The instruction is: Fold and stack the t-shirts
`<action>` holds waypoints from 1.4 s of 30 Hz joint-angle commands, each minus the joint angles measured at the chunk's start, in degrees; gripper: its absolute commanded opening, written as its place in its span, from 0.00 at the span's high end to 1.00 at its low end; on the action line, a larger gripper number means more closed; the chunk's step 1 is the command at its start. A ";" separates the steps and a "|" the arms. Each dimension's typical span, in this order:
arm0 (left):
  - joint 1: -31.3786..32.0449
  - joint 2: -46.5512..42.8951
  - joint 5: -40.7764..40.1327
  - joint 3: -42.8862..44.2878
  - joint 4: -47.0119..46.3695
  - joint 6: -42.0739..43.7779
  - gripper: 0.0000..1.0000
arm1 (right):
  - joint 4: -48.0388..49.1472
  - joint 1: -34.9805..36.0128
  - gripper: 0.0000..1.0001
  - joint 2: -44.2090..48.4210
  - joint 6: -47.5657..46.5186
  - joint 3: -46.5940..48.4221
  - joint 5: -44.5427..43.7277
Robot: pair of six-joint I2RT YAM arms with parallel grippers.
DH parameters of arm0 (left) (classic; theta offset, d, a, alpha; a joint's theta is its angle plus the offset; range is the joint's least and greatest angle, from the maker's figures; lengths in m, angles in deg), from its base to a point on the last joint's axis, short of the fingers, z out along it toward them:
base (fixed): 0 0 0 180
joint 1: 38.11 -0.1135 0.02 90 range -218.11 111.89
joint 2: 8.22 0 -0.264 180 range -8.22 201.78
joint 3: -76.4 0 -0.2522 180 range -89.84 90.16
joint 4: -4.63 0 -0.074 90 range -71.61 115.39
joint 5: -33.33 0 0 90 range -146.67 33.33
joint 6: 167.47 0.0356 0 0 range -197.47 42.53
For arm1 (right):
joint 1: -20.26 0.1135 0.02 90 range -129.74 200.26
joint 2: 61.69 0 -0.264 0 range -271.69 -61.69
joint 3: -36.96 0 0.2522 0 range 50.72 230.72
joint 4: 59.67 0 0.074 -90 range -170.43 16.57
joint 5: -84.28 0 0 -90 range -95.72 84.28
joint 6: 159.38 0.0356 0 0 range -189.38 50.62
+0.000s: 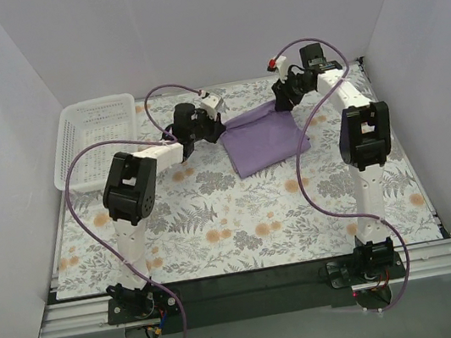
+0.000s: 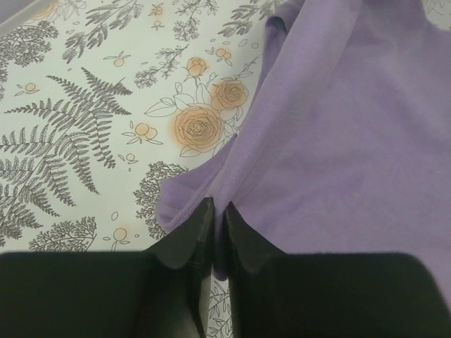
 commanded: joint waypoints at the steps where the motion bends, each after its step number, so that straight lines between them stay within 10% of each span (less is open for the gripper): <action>1: -0.45 -2.13 -5.33 2.21 0.76 -4.39 0.87 | 8.67 0.79 0.39 0.80 10.02 0.72 -8.35; 3: -0.37 -3.19 -15.68 2.64 0.93 -11.32 0.43 | 11.32 1.05 0.18 0.89 16.19 0.98 -14.52; 6: -0.72 -6.70 -26.04 4.14 4.88 -18.25 0.16 | 12.65 0.79 0.06 2.73 23.58 0.03 -22.44; 13: -3.53 -23.98 -9.53 -3.47 17.64 -29.08 0.17 | 11.17 -5.01 0.02 10.64 31.50 -16.99 1.23; 20: -3.36 -46.14 3.43 -31.07 17.54 -35.16 0.24 | 11.33 -5.10 0.04 12.32 30.37 -29.59 -4.79; 23: -3.27 -56.34 5.80 -40.31 18.95 -36.47 0.24 | 11.25 -5.01 0.16 11.35 30.02 -31.00 -2.08; 33: -3.09 -80.08 4.76 -50.96 27.83 -38.59 0.24 | 10.02 -10.10 0.99 15.21 28.17 -35.92 0.49; 42: -3.18 -84.31 5.99 -51.93 30.82 -38.50 0.24 | 4.75 -23.20 0.99 19.78 18.70 -35.14 -9.88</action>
